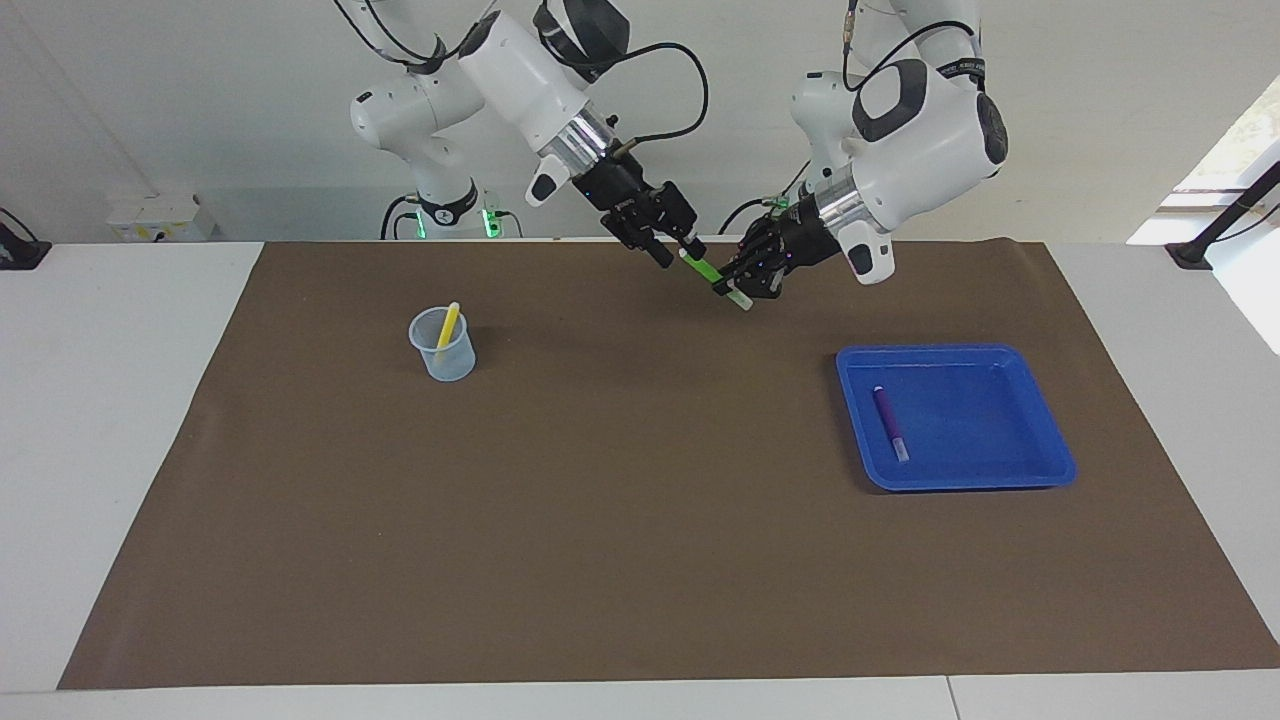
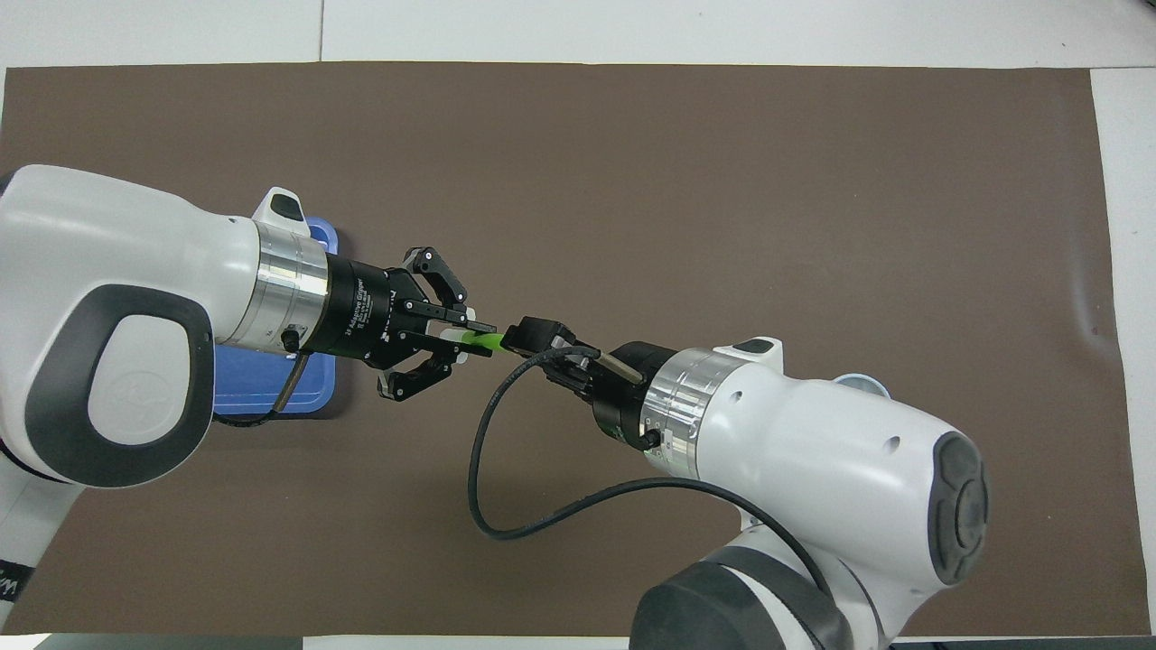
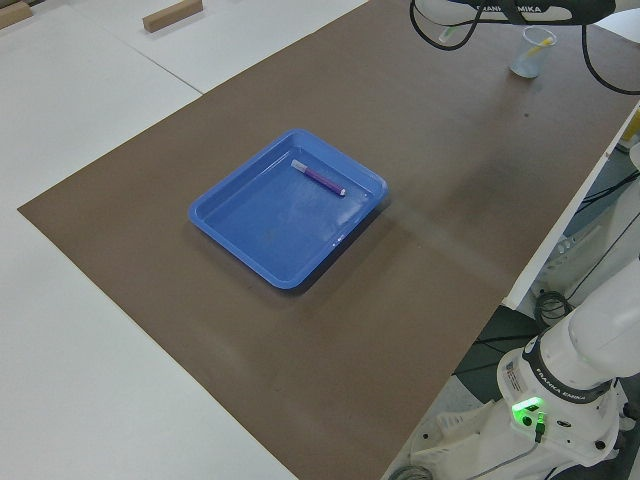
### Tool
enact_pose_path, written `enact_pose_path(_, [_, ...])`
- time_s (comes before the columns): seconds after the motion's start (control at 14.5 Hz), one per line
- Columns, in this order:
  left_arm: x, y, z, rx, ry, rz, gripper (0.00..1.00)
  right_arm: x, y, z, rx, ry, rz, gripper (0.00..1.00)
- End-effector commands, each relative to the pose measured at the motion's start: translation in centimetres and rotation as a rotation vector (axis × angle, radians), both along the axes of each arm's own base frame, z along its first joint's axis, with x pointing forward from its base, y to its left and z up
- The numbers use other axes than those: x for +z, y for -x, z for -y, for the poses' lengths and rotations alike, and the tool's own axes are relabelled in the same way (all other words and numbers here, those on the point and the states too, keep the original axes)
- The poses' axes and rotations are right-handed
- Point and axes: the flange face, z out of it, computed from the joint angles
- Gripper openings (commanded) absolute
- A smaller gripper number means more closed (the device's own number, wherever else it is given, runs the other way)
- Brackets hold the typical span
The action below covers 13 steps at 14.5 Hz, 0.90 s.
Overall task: Transfer and insert pens with both arms
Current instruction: 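Grasp the green pen with the right gripper and open the left gripper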
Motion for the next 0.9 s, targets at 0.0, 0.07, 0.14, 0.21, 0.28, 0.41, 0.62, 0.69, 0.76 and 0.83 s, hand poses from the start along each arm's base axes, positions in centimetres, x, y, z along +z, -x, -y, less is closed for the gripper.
enact_pose_path(0.0, [0.16, 1.29, 0.55, 0.005, 0.015, 0.009, 0.0, 0.96, -1.25, 0.14, 0.024, 0.018, 0.03, 0.62])
enact_pose_path(0.07, [0.18, 1.24, 0.53, 0.009, 0.015, 0.012, 0.0, 1.11, -1.31, 0.09, 0.025, 0.017, 0.033, 0.58])
enact_pose_path(0.14, [0.19, 1.26, 0.6, 0.009, 0.015, 0.013, 0.0, 1.02, -1.33, -0.03, 0.026, 0.018, 0.032, 0.52])
enact_pose_path(0.21, [0.19, 1.26, 0.6, 0.009, 0.015, 0.013, 0.0, 1.02, -1.33, -0.03, 0.028, 0.02, 0.033, 0.46])
enact_pose_path(0.28, [0.19, 1.26, 0.6, 0.009, 0.015, 0.013, 0.0, 1.1, -1.34, -0.04, 0.028, 0.019, 0.035, 0.39])
enact_pose_path(0.41, [0.23, 1.21, 0.59, 0.014, 0.016, 0.015, 0.0, 1.1, -1.39, 0.03, 0.027, 0.019, 0.036, 0.36])
enact_pose_path(0.62, [0.24, 1.15, 0.51, 0.016, 0.017, 0.016, 0.0, 1.1, -1.39, 0.03, 0.028, 0.02, 0.037, 0.19])
enact_pose_path(0.69, [0.24, 1.15, 0.52, 0.017, 0.018, 0.015, 0.0, 1.01, -1.37, 0.03, 0.039, 0.025, 0.043, 0.1])
enact_pose_path(0.76, [0.28, 1.2, 0.63, 0.018, 0.024, 0.012, 0.0, 1.01, -1.34, 0.09, 0.055, 0.032, 0.05, 0.01])
enact_pose_path(0.83, [0.29, 1.18, 0.63, 0.019, 0.026, 0.013, 0.0, 0.91, -1.32, 0.11, 0.067, 0.037, 0.049, 0.0])
